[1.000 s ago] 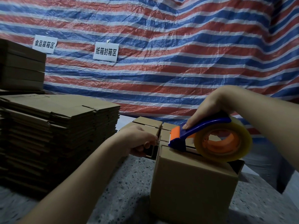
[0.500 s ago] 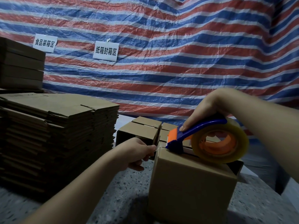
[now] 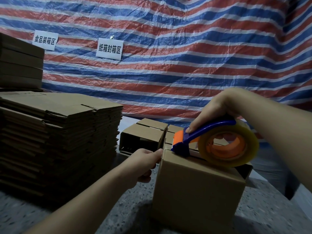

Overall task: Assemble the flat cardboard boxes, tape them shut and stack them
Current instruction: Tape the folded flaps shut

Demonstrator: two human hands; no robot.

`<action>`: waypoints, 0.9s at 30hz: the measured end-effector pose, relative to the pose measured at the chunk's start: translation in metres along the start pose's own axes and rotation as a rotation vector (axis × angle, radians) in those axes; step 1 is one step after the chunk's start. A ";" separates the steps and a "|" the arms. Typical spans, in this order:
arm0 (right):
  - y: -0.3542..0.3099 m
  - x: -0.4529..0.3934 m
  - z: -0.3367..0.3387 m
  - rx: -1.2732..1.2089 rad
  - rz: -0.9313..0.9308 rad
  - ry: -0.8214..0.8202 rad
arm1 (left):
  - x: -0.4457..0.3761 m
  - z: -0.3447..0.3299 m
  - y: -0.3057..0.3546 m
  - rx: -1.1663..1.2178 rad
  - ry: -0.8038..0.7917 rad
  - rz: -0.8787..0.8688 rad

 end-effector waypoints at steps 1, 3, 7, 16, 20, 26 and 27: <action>0.000 0.000 0.000 0.000 -0.003 -0.007 | 0.000 0.000 -0.003 -0.003 -0.005 0.015; -0.001 0.001 -0.001 -0.002 -0.004 -0.021 | -0.001 0.002 -0.011 -0.040 -0.002 0.066; -0.001 0.002 -0.003 -0.011 -0.001 -0.043 | 0.000 -0.005 -0.029 -0.077 -0.099 0.175; 0.001 0.000 -0.001 -0.023 0.009 0.005 | -0.016 0.017 0.012 0.094 0.220 -0.095; 0.000 -0.001 -0.001 -0.023 0.019 -0.008 | -0.013 -0.021 0.026 0.106 0.047 -0.114; 0.000 -0.004 0.002 -0.005 0.008 0.012 | -0.010 -0.034 0.026 0.178 -0.018 -0.048; 0.001 -0.005 0.003 0.001 0.007 0.015 | -0.008 -0.034 0.028 0.165 -0.020 -0.055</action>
Point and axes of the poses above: each hand's wrist, its own x-axis away from the middle knuckle, its own z-axis out of the back of the hand, y = z × x, the point moved 7 cm from there along -x, towards the middle knuckle, and after that the axes turned 4 degrees about x, right-handed, at the moved point
